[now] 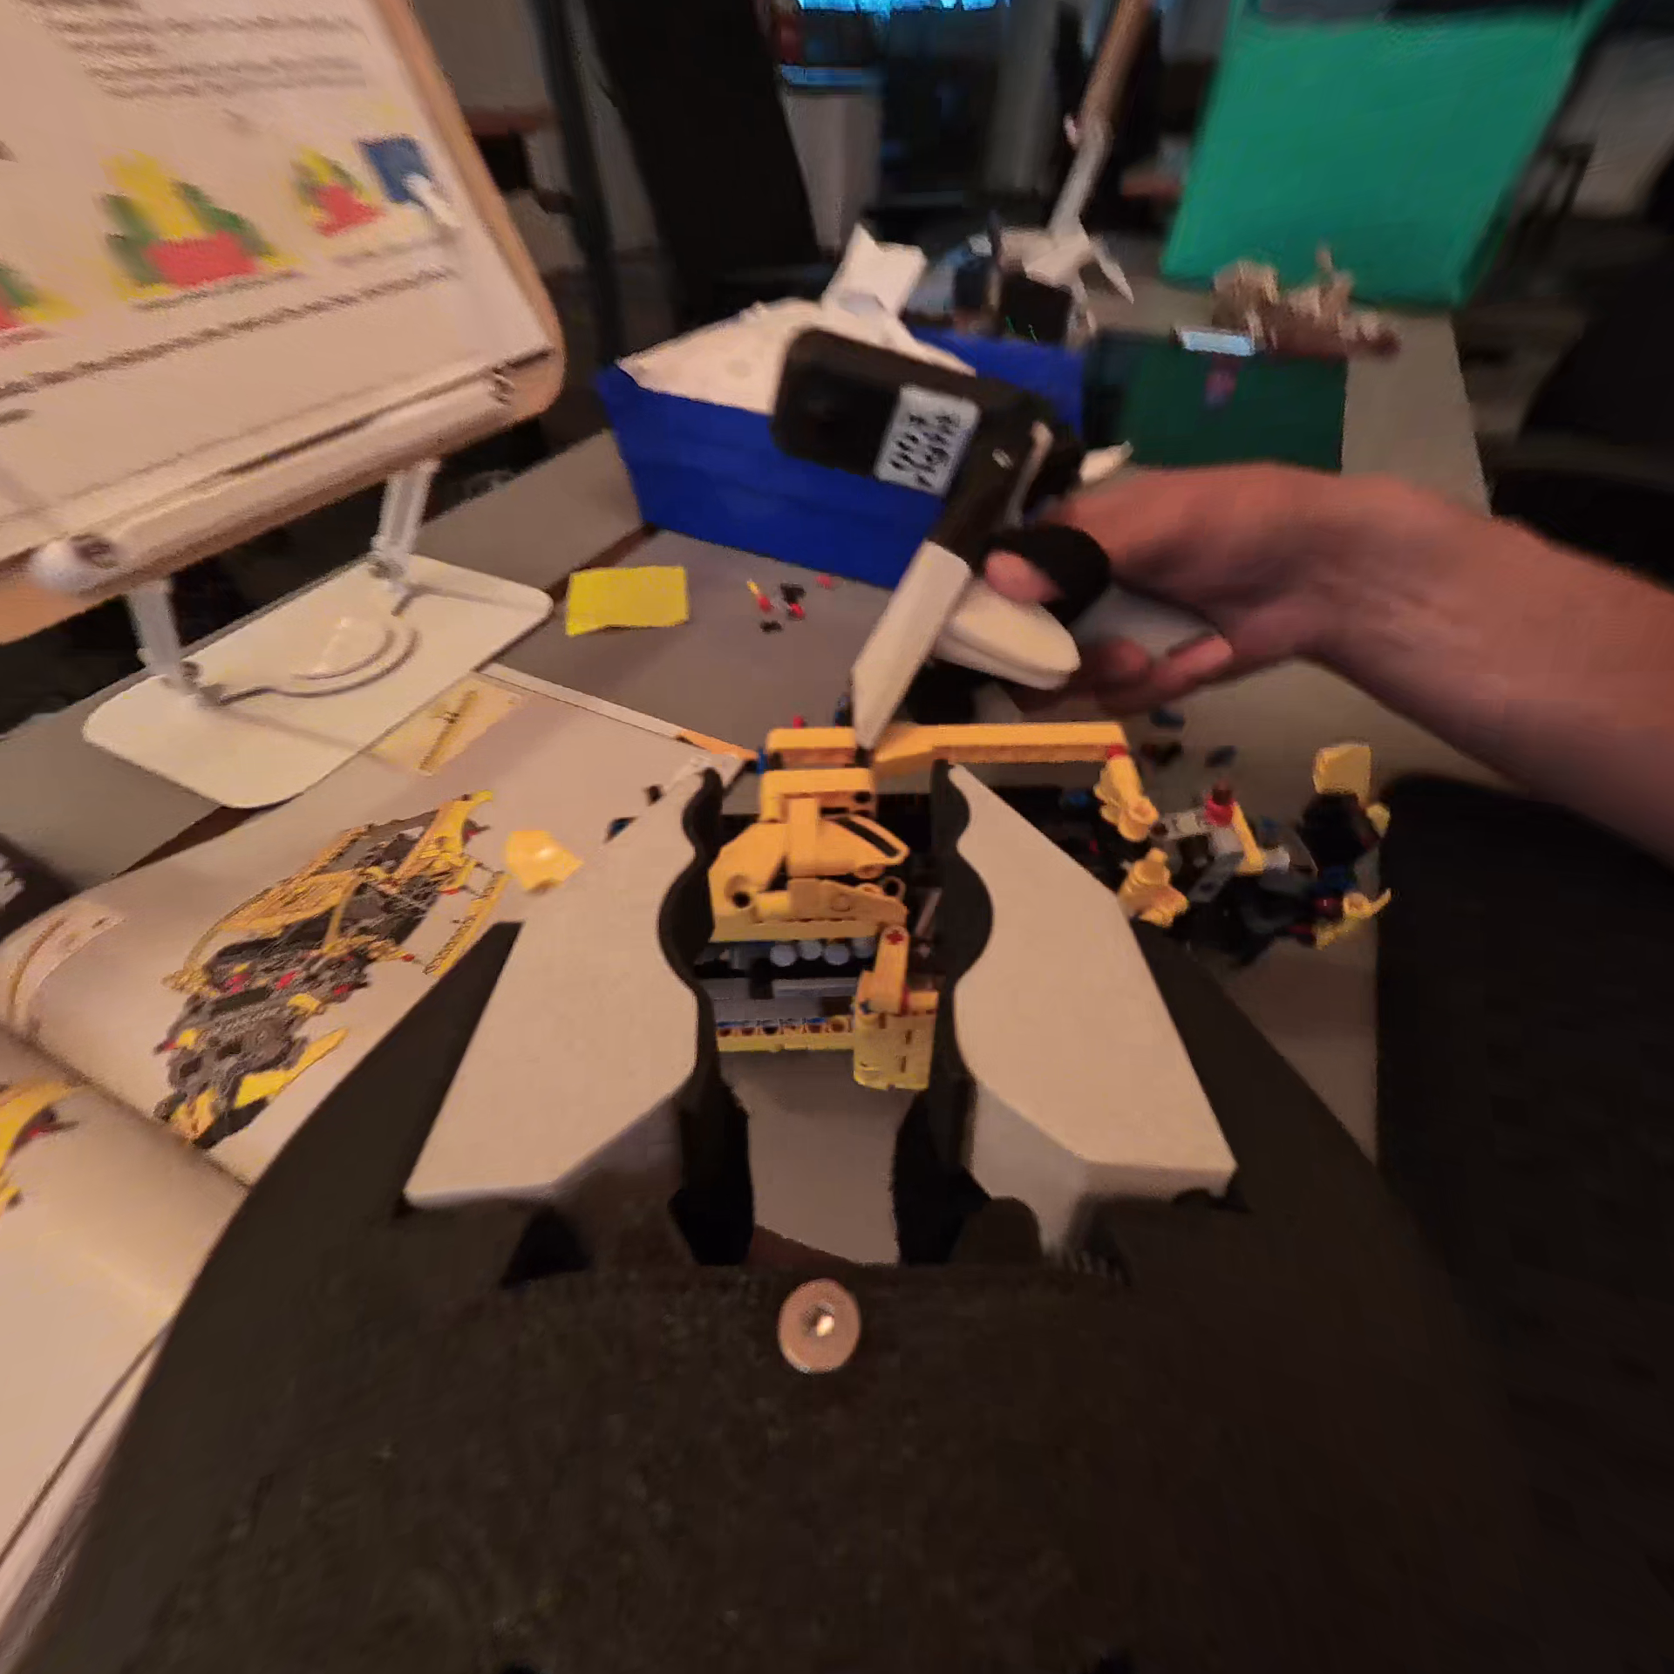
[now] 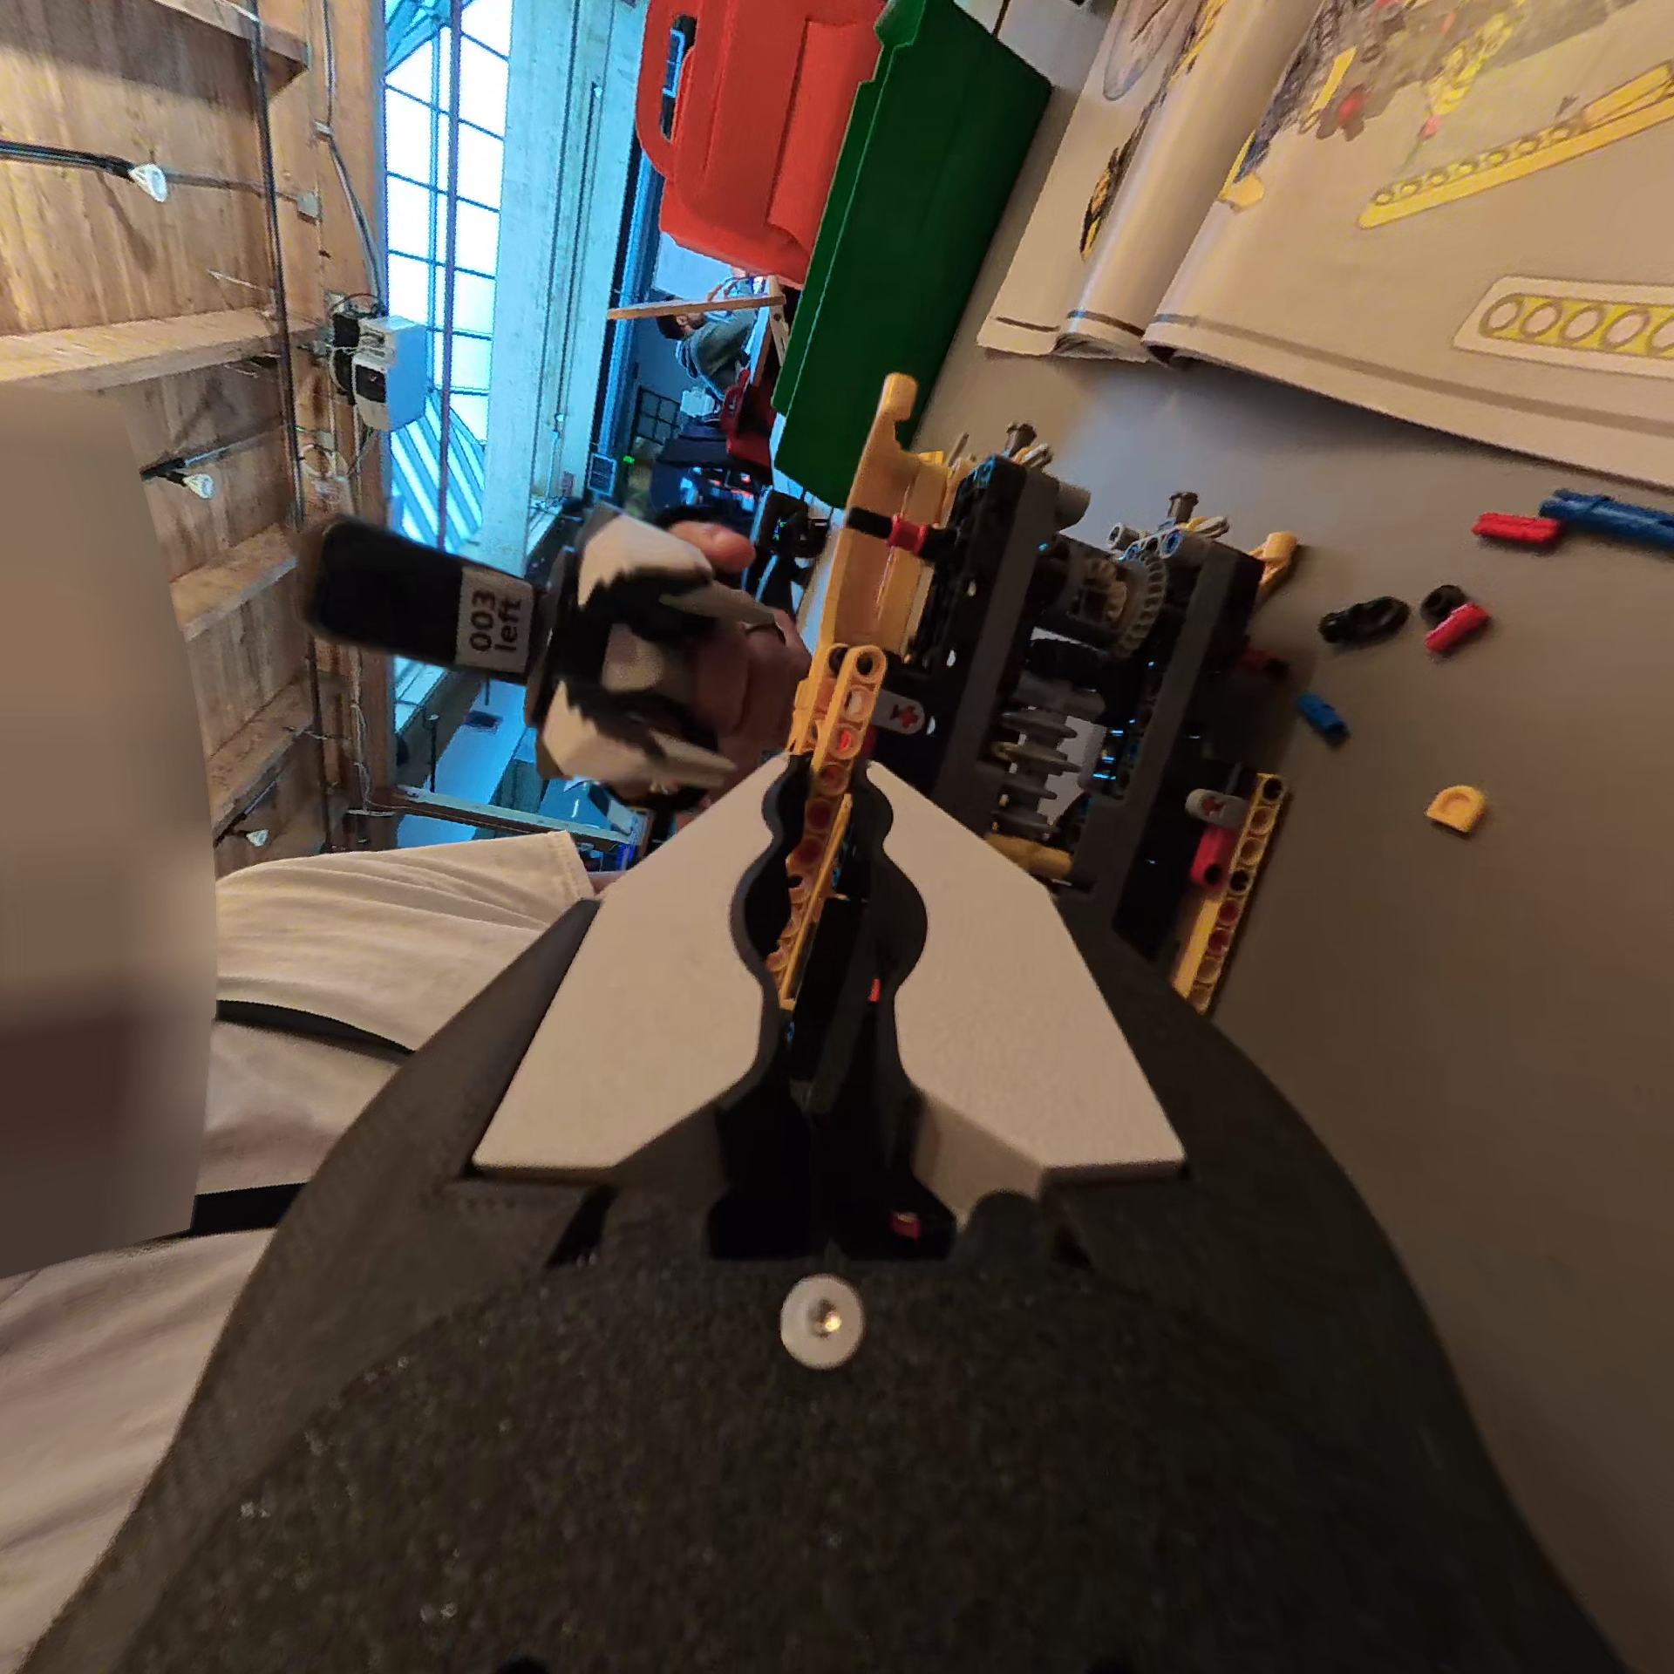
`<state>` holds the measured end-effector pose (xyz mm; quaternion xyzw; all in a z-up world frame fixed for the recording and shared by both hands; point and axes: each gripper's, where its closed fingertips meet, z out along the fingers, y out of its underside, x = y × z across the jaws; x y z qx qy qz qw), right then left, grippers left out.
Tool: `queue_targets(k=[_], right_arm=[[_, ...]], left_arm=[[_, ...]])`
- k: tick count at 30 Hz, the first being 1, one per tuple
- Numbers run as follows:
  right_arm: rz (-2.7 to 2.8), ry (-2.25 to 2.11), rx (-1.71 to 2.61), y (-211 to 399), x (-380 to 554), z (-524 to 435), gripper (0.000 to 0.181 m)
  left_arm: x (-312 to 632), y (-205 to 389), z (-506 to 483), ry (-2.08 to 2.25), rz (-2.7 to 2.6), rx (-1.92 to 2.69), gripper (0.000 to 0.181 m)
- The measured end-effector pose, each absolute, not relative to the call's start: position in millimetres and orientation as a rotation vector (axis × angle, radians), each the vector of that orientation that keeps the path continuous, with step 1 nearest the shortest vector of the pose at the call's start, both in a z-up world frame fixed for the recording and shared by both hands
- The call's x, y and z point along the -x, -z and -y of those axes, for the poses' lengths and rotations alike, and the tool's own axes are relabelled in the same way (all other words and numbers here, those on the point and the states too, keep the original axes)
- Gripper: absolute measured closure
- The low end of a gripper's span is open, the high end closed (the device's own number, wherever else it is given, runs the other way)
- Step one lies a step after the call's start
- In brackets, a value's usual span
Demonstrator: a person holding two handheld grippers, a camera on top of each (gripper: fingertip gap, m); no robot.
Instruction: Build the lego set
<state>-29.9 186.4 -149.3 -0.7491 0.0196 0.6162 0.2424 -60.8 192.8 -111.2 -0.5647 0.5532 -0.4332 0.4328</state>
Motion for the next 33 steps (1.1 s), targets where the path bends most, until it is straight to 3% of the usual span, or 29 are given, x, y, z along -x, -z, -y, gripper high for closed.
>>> queue_targets(k=[5,13,16,19,22,25,33], right_arm=[[-0.016,-1.706,2.039,148.5,31.5,-183.8,0.173],[0.101,-1.631,2.030,147.9,32.2,-182.3,0.172],[0.117,-1.527,1.991,142.1,22.8,-186.7,0.156],[0.076,-1.415,1.969,137.7,10.0,-190.3,0.168],[0.109,-1.488,2.021,144.9,21.8,-185.1,0.159],[0.078,-1.588,2.001,146.5,29.6,-186.0,0.173],[0.085,-1.576,1.999,146.4,31.7,-184.6,0.174]], left_arm=[[42.7,133.4,-186.0,0.969,-1.537,1.405,0.128],[31.8,156.4,-187.6,0.835,-1.630,1.452,0.132],[29.7,155.6,-187.2,0.819,-1.615,1.403,0.135],[29.3,154.2,-185.4,0.832,-1.578,1.327,0.136],[29.6,152.9,-184.6,0.879,-1.539,1.312,0.136],[29.8,152.5,-184.3,0.889,-1.534,1.307,0.136],[29.4,150.5,-181.6,0.964,-1.493,1.311,0.140]])
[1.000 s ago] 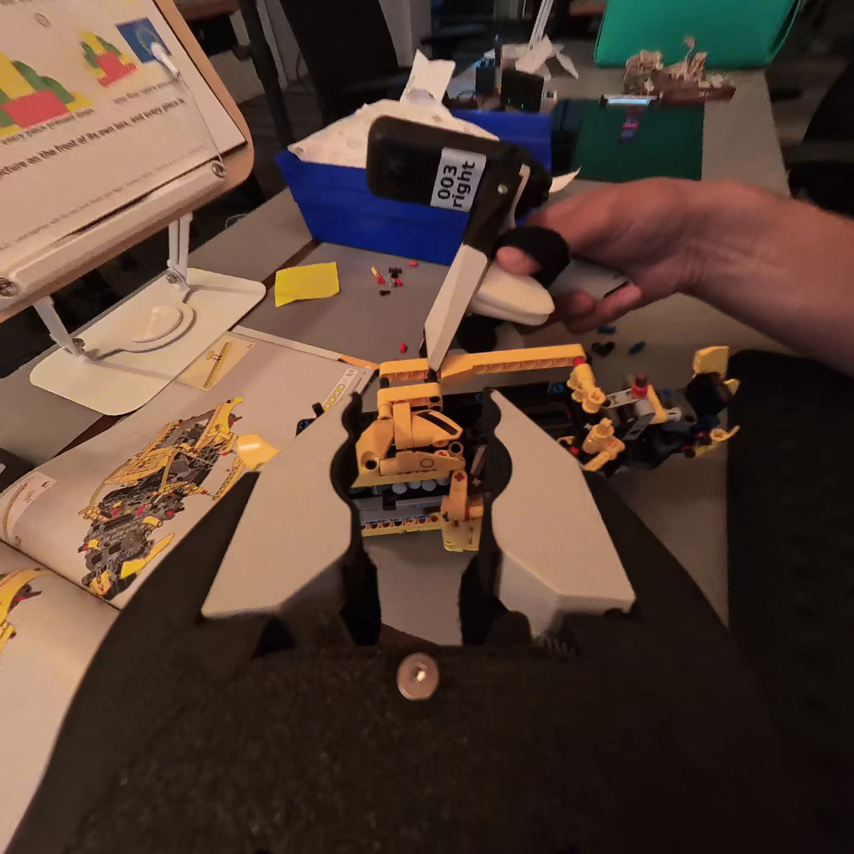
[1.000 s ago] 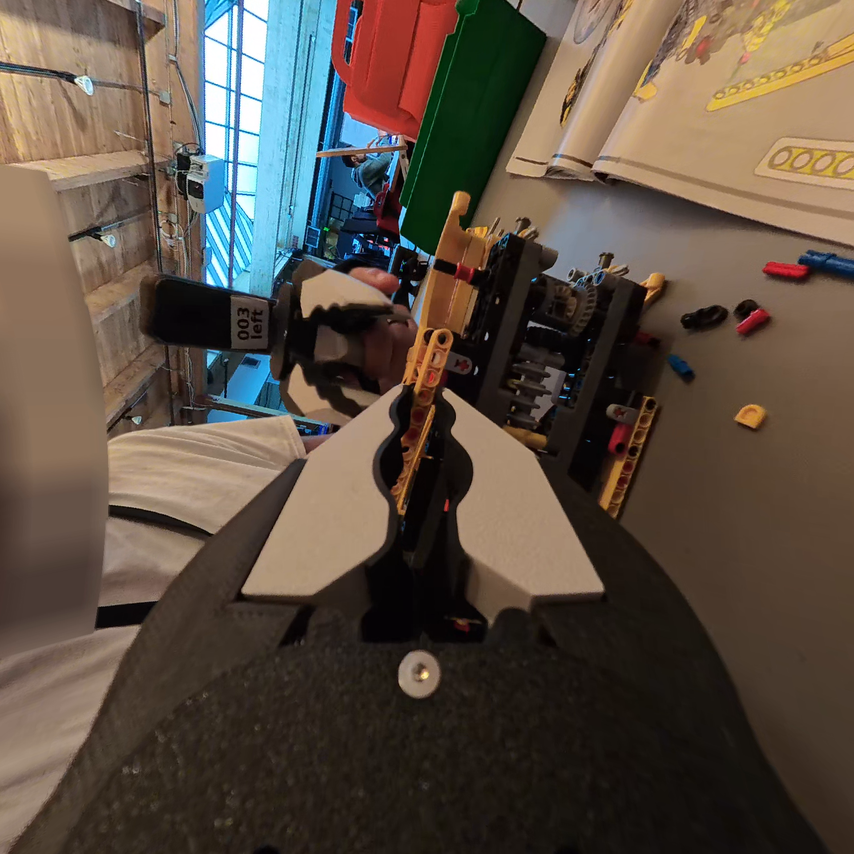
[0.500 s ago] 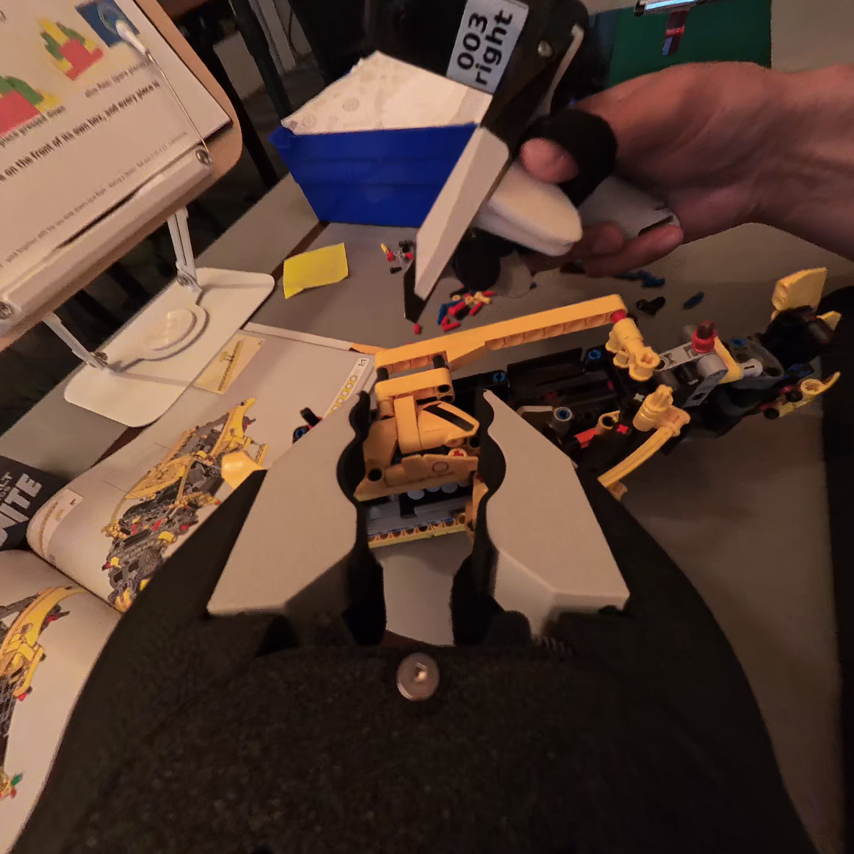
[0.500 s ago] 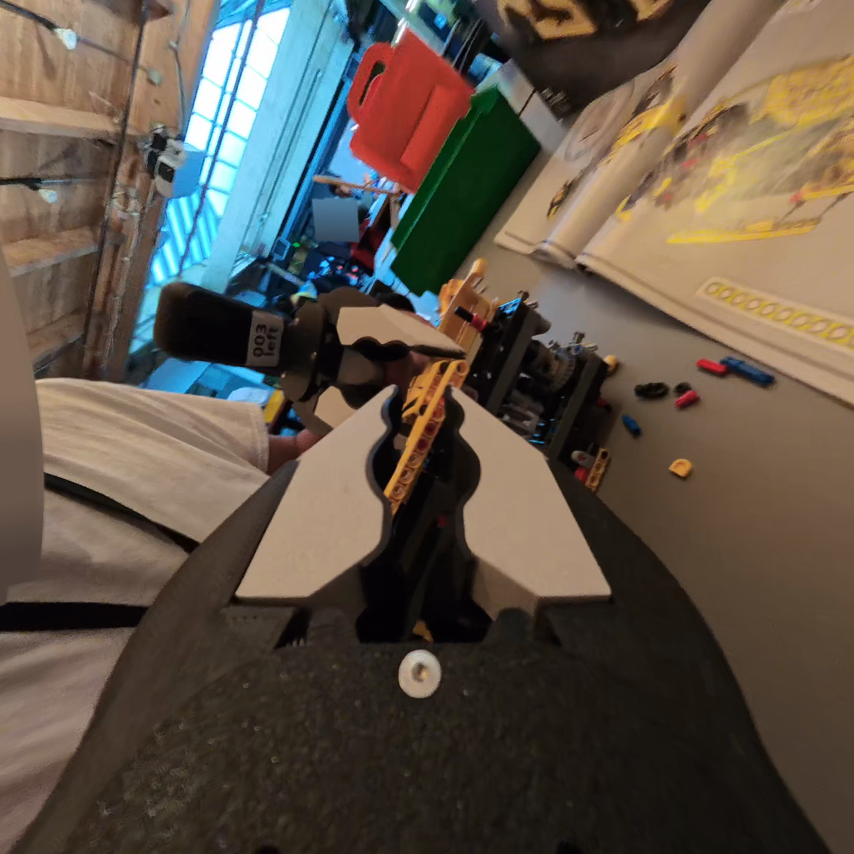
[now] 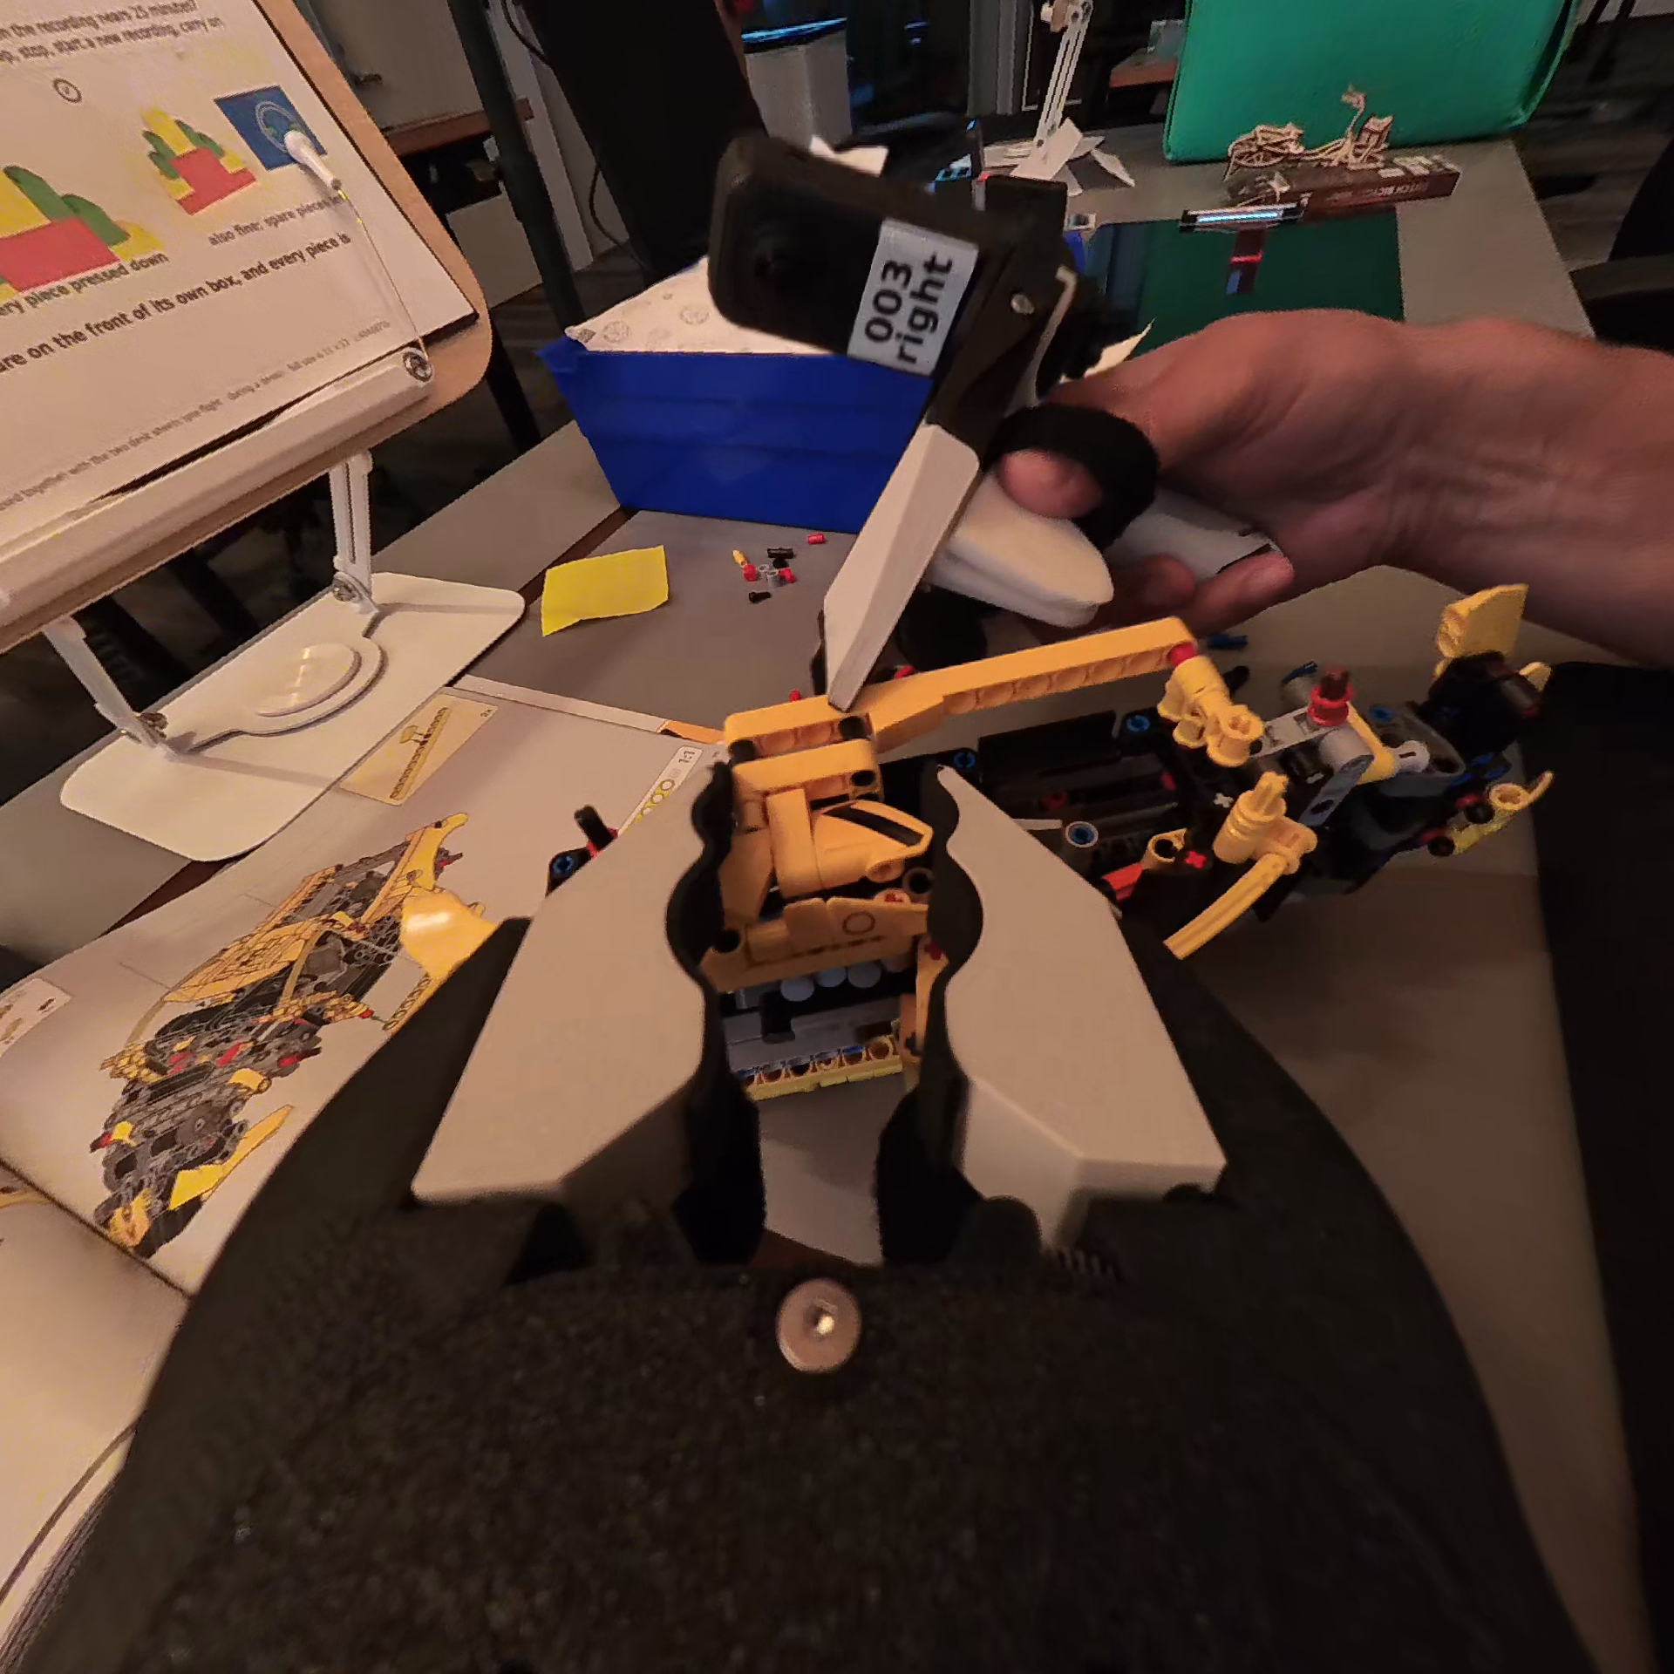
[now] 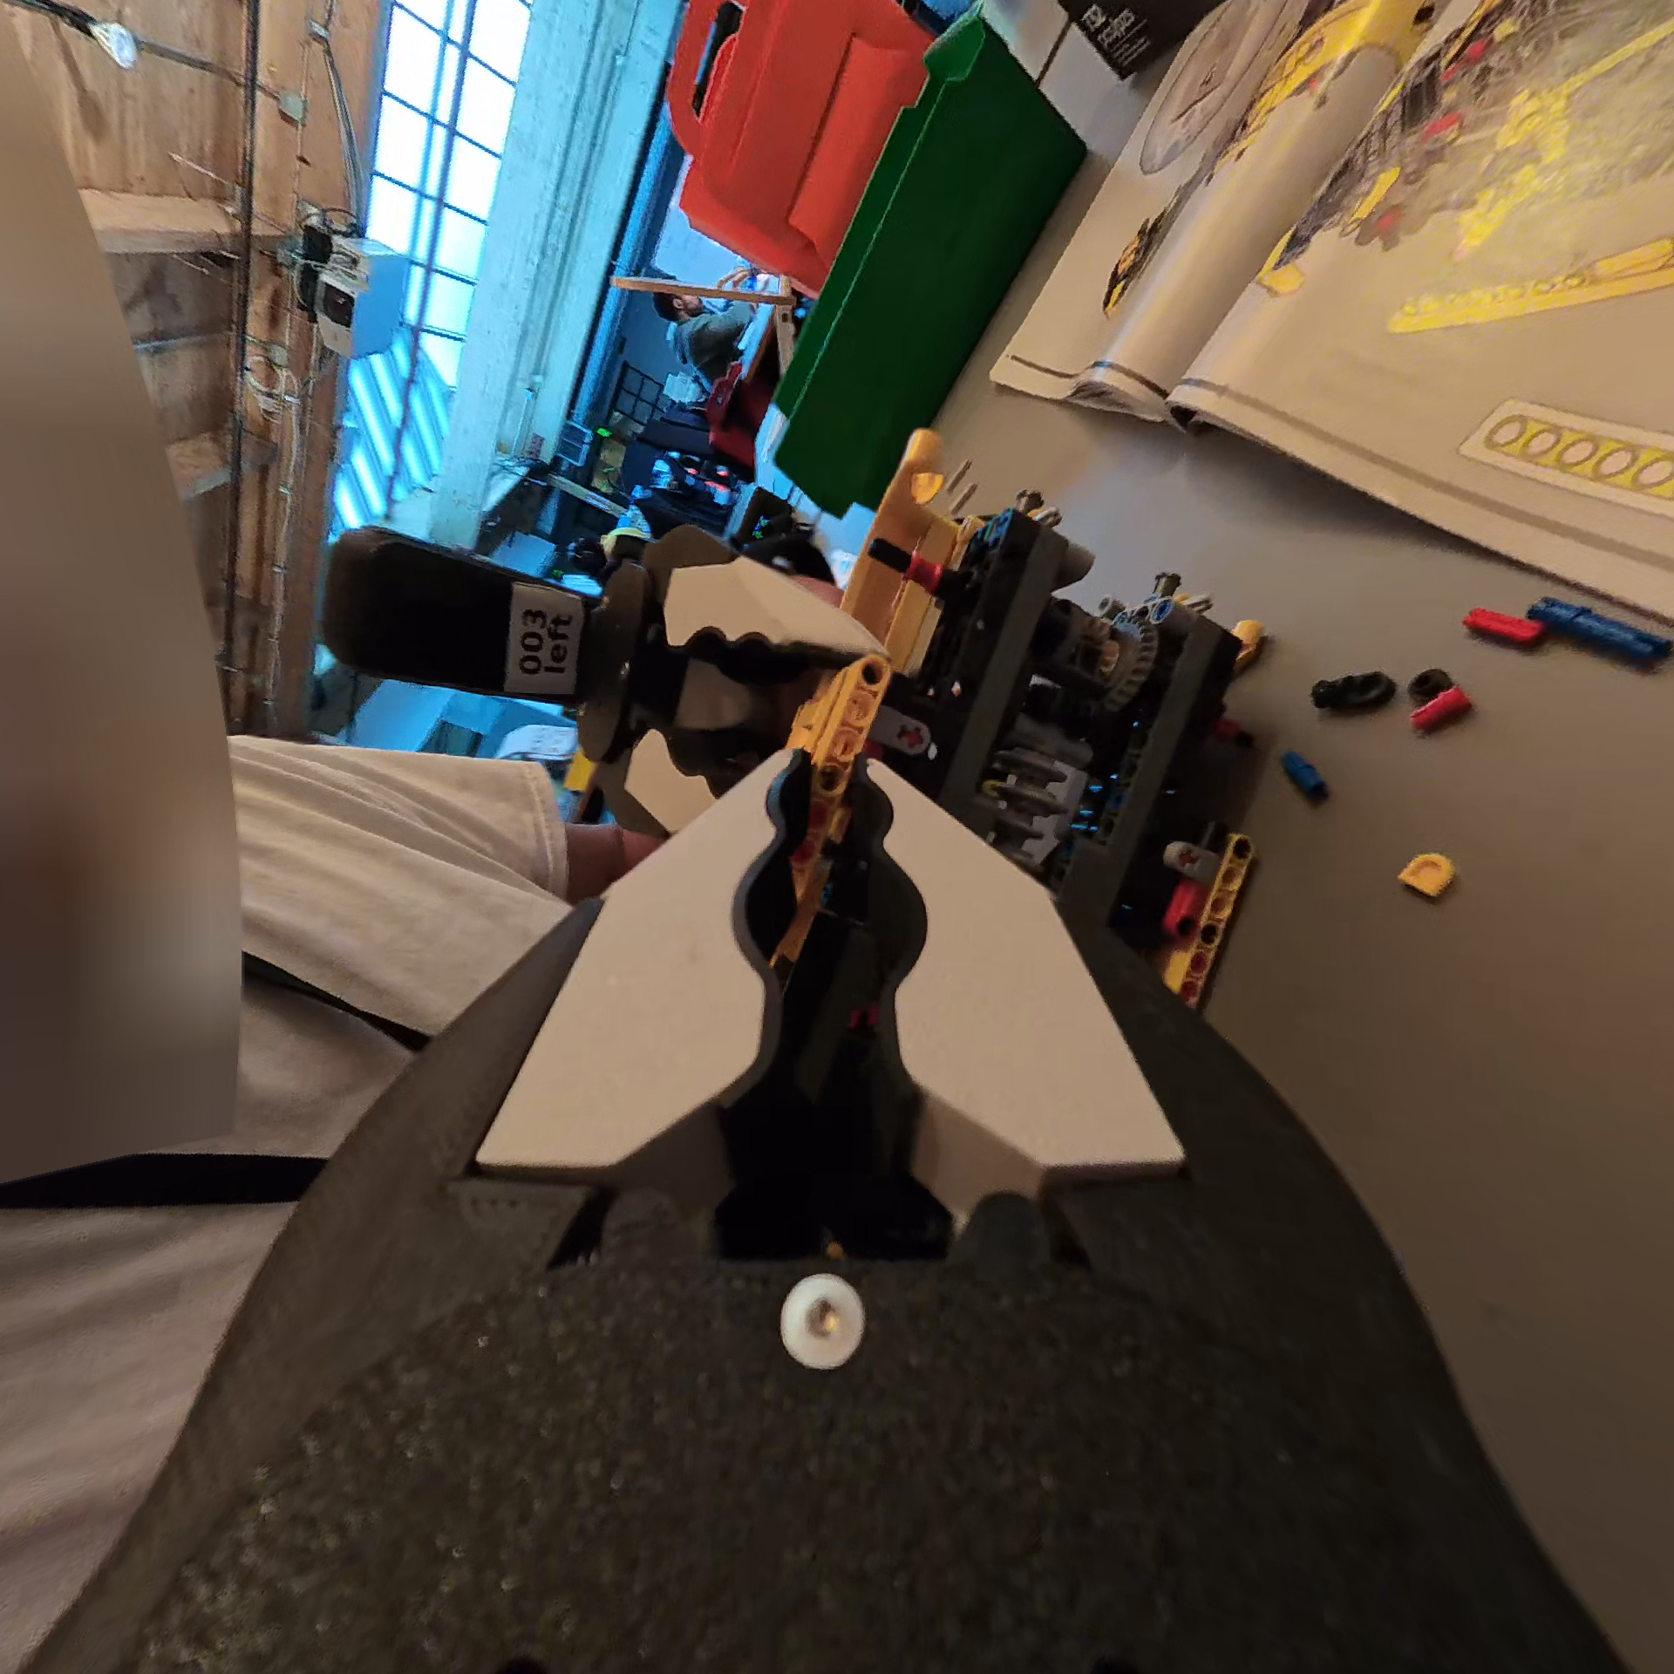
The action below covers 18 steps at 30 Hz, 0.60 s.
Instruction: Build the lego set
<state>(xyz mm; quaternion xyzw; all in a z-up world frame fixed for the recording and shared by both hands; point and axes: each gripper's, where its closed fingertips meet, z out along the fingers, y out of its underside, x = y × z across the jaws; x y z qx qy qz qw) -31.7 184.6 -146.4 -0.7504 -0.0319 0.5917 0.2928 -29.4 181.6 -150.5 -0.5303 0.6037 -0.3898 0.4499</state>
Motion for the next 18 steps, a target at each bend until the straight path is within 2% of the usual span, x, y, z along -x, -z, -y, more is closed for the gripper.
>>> queue_targets(k=[4,18], right_arm=[[0.060,-1.617,1.980,146.9,32.6,-185.7,0.175],[0.221,-1.187,2.175,149.7,28.1,-188.9,0.175]], left_arm=[[29.8,150.4,-182.5,0.958,-1.477,1.312,0.140],[25.5,150.9,-184.0,0.954,-1.482,1.341,0.140]])
